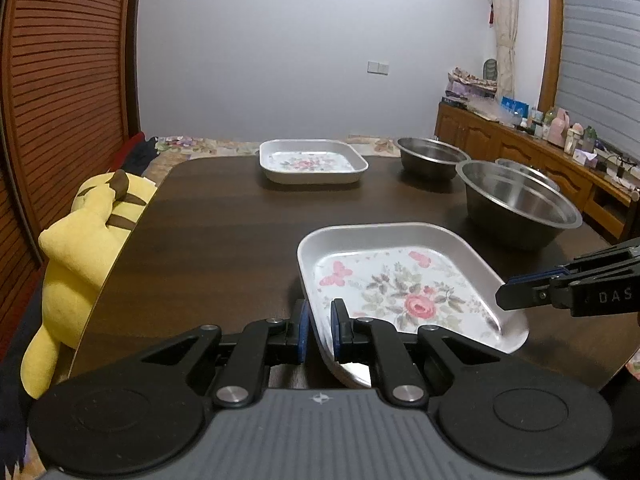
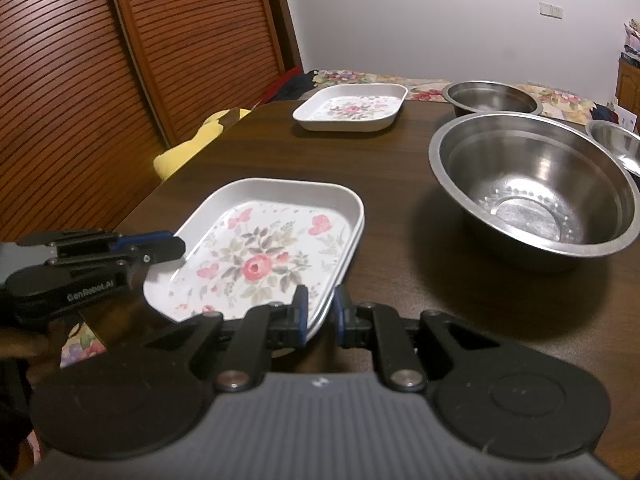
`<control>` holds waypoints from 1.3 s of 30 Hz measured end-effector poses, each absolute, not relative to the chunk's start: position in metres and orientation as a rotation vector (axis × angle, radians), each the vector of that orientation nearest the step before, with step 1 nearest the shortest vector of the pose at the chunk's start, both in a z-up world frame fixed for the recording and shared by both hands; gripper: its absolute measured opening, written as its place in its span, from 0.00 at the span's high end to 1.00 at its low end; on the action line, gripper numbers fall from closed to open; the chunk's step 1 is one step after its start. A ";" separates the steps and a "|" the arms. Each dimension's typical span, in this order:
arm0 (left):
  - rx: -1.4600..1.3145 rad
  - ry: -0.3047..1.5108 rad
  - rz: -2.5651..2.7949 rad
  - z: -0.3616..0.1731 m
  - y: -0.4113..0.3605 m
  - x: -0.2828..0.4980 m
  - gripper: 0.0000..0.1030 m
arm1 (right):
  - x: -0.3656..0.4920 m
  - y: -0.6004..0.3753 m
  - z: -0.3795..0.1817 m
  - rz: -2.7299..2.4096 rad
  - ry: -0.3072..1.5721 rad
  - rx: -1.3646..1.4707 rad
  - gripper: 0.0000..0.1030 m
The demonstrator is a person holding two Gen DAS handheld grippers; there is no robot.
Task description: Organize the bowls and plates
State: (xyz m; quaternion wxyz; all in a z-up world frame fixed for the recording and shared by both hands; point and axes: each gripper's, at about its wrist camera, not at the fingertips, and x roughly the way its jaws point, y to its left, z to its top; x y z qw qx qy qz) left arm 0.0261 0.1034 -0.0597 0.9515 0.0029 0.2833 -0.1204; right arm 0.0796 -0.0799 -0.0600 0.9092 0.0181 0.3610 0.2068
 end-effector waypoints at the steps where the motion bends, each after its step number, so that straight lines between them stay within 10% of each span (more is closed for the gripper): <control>1: 0.004 0.573 -0.245 -0.058 0.104 0.026 0.88 | 0.079 -0.081 -0.058 0.429 0.744 0.040 0.85; 12: 0.018 0.525 -0.272 -0.028 0.103 0.030 0.84 | 0.072 -0.099 0.000 0.444 0.604 0.067 0.85; 26: 0.044 0.435 -0.310 0.021 0.098 0.068 0.34 | 0.090 -0.105 0.050 0.428 0.476 0.039 0.85; 39: 0.064 0.428 -0.285 0.030 0.101 0.129 0.32 | 0.143 -0.094 0.052 0.448 0.481 -0.008 0.85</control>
